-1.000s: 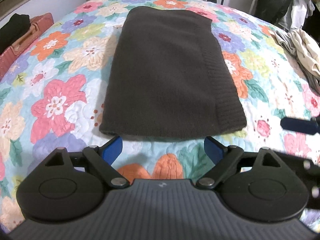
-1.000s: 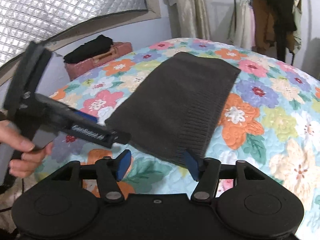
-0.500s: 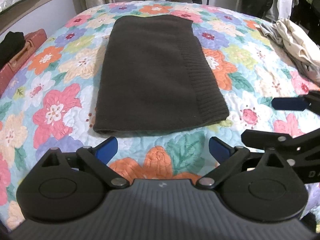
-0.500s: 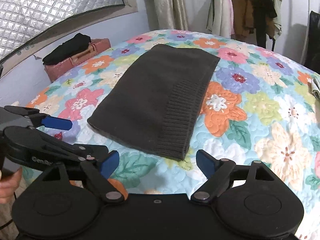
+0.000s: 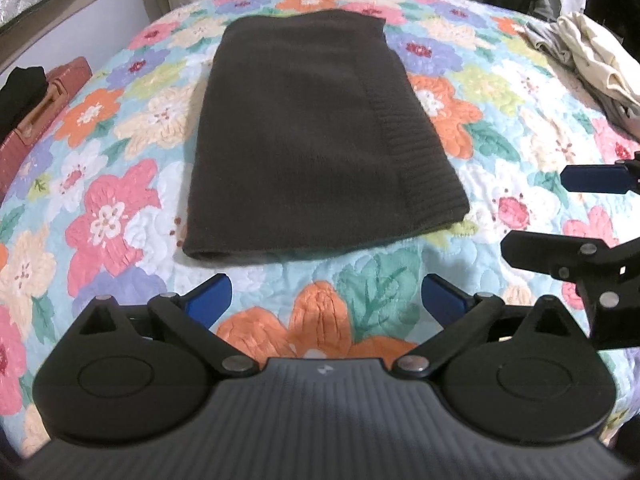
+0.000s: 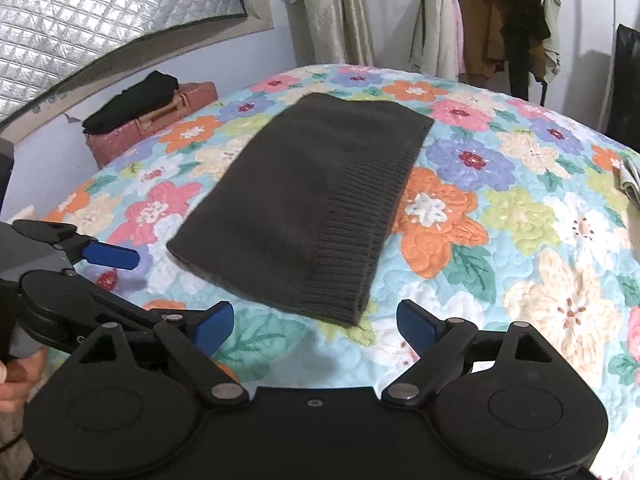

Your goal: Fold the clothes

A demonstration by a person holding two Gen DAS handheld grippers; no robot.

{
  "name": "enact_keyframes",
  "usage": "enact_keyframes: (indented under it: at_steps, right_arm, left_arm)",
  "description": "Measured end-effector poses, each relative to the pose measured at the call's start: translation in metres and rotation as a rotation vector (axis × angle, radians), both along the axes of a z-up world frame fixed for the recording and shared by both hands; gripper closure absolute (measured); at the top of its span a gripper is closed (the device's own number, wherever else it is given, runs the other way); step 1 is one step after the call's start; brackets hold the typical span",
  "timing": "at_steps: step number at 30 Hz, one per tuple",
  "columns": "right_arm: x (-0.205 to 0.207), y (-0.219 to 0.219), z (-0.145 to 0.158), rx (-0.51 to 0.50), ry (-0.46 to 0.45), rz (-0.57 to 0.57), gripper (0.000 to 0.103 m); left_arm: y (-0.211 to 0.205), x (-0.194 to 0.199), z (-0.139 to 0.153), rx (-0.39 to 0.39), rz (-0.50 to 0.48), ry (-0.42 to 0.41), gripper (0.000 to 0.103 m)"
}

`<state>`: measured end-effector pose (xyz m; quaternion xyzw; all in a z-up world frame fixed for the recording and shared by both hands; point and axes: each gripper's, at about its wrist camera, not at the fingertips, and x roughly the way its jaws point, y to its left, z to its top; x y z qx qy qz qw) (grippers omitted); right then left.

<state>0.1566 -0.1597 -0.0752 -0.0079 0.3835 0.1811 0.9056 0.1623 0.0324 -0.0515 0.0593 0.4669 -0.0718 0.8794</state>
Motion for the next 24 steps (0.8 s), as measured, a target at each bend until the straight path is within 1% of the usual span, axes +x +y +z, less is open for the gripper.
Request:
enact_keyframes:
  at_steps: [5, 8, 10, 18, 24]
  right_arm:
    - [0.0022, -0.0023, -0.0042, 0.012, 0.019, 0.000, 0.012]
    - [0.0024, -0.0015, -0.0037, 0.014, 0.005, 0.008, 0.012]
    - [0.0025, -0.0008, -0.0035, 0.019, -0.002, 0.013, 0.011]
    - [0.0027, -0.0010, -0.0047, 0.011, -0.003, 0.024, 0.011]
    - [0.0039, -0.0005, -0.0051, 0.010, -0.004, 0.024, 0.010]
  left_arm:
    - [-0.0013, 0.0015, -0.0024, 0.003, 0.003, 0.006, 0.000]
    - [-0.0007, 0.0007, -0.0031, 0.004, -0.004, -0.003, 0.000]
    - [0.0001, 0.0020, -0.0040, 0.006, 0.006, 0.005, 0.000]
    - [-0.0027, 0.0009, -0.0052, 0.023, 0.001, -0.006, 0.000]
    - [-0.0028, 0.0015, -0.0047, 0.019, 0.000, -0.001, 0.000]
